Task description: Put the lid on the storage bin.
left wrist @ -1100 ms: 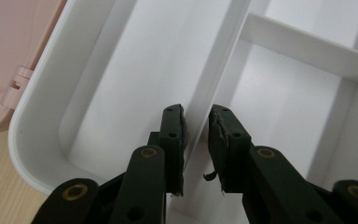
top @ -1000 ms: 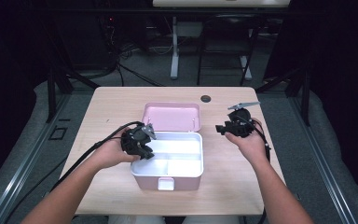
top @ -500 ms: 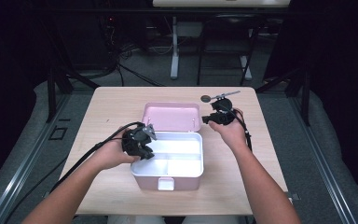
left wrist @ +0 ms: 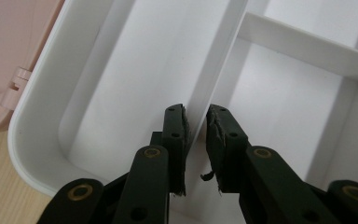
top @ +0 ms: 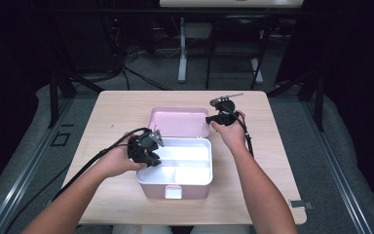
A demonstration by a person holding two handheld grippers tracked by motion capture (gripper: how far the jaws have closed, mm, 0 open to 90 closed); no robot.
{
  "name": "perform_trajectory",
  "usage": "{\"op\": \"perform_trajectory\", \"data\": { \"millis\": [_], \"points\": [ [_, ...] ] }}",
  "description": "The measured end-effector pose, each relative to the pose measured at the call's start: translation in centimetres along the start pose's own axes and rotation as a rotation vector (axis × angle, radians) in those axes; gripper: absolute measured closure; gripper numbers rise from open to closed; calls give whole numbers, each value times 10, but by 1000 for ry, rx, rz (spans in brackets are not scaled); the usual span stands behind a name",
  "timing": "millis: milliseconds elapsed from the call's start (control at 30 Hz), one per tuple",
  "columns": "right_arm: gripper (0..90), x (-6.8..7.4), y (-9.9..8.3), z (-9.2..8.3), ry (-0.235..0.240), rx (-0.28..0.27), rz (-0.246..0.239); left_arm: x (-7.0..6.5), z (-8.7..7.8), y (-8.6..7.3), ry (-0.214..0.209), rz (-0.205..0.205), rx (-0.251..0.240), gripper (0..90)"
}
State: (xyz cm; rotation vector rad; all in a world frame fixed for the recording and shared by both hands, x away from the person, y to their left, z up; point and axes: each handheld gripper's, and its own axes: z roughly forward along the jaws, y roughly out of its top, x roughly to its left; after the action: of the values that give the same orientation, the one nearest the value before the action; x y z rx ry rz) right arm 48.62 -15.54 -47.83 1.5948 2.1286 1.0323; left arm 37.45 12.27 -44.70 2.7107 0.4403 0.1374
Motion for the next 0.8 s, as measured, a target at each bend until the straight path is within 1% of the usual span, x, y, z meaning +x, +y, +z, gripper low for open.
{"op": "perform_trajectory", "data": {
  "millis": [67,167,267,433,633,700,800],
  "points": [
    [610,-1,0,5,-1,1,4,0,0,0,-1,1,2,775],
    [625,1,2,12,-7,16,17,0,0,0,-2,2,2,776],
    [637,3,5,15,-20,20,8,0,0,0,-2,3,2,776],
    [669,7,9,20,-38,47,10,0,0,0,1,2,-1,777],
    [717,6,9,24,-42,63,32,-1,0,0,3,2,-2,777],
    [737,7,9,24,-33,66,43,0,0,0,2,2,-2,777],
    [746,8,10,24,-37,67,63,0,0,0,2,1,-1,777]
  ]
}}
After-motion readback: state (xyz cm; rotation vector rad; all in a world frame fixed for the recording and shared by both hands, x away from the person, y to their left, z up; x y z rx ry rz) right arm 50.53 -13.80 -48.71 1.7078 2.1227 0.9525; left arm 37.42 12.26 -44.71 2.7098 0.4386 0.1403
